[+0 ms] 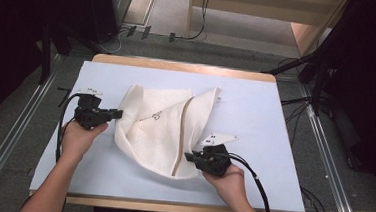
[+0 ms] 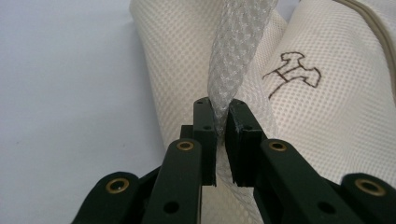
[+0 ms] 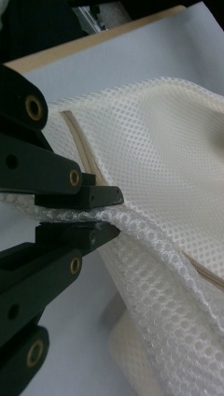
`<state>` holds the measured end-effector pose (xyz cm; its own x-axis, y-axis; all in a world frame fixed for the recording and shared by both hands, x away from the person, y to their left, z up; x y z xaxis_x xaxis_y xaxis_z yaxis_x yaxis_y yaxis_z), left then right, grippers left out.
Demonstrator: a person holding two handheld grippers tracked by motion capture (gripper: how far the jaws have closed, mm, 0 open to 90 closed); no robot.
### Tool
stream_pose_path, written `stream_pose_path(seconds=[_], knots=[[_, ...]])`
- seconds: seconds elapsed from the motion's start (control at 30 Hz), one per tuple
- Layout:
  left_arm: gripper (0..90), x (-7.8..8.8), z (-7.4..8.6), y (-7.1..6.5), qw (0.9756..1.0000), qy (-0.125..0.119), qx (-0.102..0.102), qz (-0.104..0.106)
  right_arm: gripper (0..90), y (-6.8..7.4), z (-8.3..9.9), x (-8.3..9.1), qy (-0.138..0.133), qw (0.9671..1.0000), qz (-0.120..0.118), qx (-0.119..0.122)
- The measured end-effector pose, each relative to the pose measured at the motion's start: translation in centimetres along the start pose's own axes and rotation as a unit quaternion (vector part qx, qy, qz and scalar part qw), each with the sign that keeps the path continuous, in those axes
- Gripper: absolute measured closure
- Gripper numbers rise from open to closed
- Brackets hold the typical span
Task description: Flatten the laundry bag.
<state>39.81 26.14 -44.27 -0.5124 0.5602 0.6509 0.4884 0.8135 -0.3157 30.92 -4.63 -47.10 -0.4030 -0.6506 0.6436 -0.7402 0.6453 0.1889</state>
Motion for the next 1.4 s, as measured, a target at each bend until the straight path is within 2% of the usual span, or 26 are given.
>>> stream_pose_path(seconds=[0.03,0.07,0.2,0.23,0.33,0.37,0.47,0.5,0.53,0.57,0.6,0.63,0.77,0.8,0.87,0.9,1.07,1.1,1.13,1.17,1.2,1.23,1.27,1.3,1.37,1.4], knots=[[84.0,0.0,0.0,0.0,1.0000,0.000,0.000,0.000,85.8,0.0,0.0,0.0,0.000,1.0000,0.000,0.000],[84.0,-0.3,-0.1,-0.1,1.0000,0.003,-0.002,0.000,85.8,0.7,0.6,0.1,0.004,1.0000,-0.006,0.000],[83.9,-1.5,-0.7,-0.8,0.9998,0.009,-0.019,0.001,85.7,1.8,1.1,0.3,0.003,0.9999,-0.013,-0.004],[83.8,-2.3,-1.0,-1.3,0.9994,0.016,-0.030,0.003,85.6,2.4,1.5,0.4,0.003,0.9998,-0.017,-0.006],[83.6,-3.1,-1.2,-1.9,0.9990,0.022,-0.038,0.009,85.6,3.0,2.0,0.5,0.007,0.9997,-0.021,-0.007],[83.6,-3.9,-1.3,-2.4,0.9983,0.033,-0.048,0.012,85.5,3.7,2.6,0.6,0.013,0.9994,-0.028,-0.012],[83.3,-4.8,-1.2,-2.9,0.9970,0.048,-0.059,0.014,84.0,4.2,3.0,0.7,0.014,0.9993,-0.033,-0.011],[83.3,-5.7,-0.9,-3.3,0.9952,0.065,-0.072,0.014,77.4,4.4,3.1,0.9,0.016,0.9993,-0.031,-0.010],[83.3,-5.7,-0.9,-3.3,0.9952,0.065,-0.072,0.014,73.3,4.3,3.1,1.1,0.012,0.9995,-0.028,-0.008],[83.3,-6.3,-0.7,-3.6,0.9937,0.077,-0.080,0.011,68.4,4.1,3.0,1.4,0.009,0.9995,-0.026,-0.011],[83.3,-6.3,-0.7,-3.6,0.9937,0.077,-0.080,0.011,68.4,4.1,3.0,1.4,0.009,0.9995,-0.026,-0.011],[83.3,-6.6,-0.7,-3.8,0.9932,0.081,-0.084,0.011,57.4,3.3,2.9,2.2,0.006,0.9997,-0.017,-0.016],[83.3,-6.4,-0.7,-3.7,0.9939,0.077,-0.076,0.020,51.8,0.6,2.3,4.4,-0.020,0.9994,0.020,-0.020],[83.3,-6.4,-0.7,-3.7,0.9939,0.077,-0.076,0.020,51.8,0.6,2.3,4.4,-0.020,0.9994,0.020,-0.020],[83.2,-6.3,-0.7,-3.7,0.9941,0.076,-0.075,0.020,51.1,-0.9,1.5,5.4,-0.041,0.9981,0.037,-0.027],[83.1,-6.2,-0.7,-3.7,0.9943,0.074,-0.074,0.021,49.0,-2.7,0.6,5.7,-0.057,0.9965,0.053,-0.032],[83.0,-6.1,-0.6,-3.7,0.9942,0.073,-0.076,0.021,43.3,-7.1,-1.2,4.7,-0.084,0.9910,0.082,-0.063],[83.0,-6.1,-0.5,-3.6,0.9941,0.074,-0.077,0.022,41.9,-7.8,-1.5,4.4,-0.086,0.9901,0.085,-0.071],[83.0,-6.1,-0.5,-3.6,0.9941,0.074,-0.077,0.022,41.9,-7.8,-1.5,4.4,-0.086,0.9901,0.085,-0.071],[83.0,-6.0,-0.5,-3.6,0.9942,0.072,-0.076,0.023,38.4,-9.0,-1.9,3.7,-0.084,0.9891,0.087,-0.084],[83.0,-6.0,-0.5,-3.6,0.9942,0.072,-0.076,0.023,38.4,-9.0,-1.9,3.7,-0.084,0.9891,0.087,-0.084],[83.0,-6.0,-0.4,-3.5,0.9944,0.072,-0.074,0.024,33.6,-9.9,-2.2,2.9,-0.078,0.9880,0.096,-0.093],[83.0,-6.0,-0.4,-3.5,0.9944,0.072,-0.074,0.024,33.6,-9.9,-2.2,2.9,-0.078,0.9880,0.096,-0.093],[83.0,-6.0,-0.4,-3.5,0.9945,0.071,-0.073,0.023,30.5,-10.7,-2.6,2.3,-0.078,0.9863,0.100,-0.105],[83.0,-5.9,-0.3,-3.6,0.9946,0.069,-0.075,0.021,26.4,-11.1,-3.1,1.6,-0.079,0.9856,0.086,-0.122],[83.0,-5.9,-0.3,-3.6,0.9946,0.069,-0.075,0.021,26.4,-11.1,-3.1,1.6,-0.079,0.9856,0.086,-0.122]])
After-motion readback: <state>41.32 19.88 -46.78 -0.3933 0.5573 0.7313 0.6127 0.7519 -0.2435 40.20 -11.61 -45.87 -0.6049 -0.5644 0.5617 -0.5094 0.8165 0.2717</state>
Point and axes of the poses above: each handheld gripper's, and its own axes: x roughly backward along the jaws, z roughly out of its underside, y roughly to its left, the point moved 6 cm from there along -x, roughly forward along the jaws, and after that the axes turned 4 degrees about z, right-handed, at the moved point
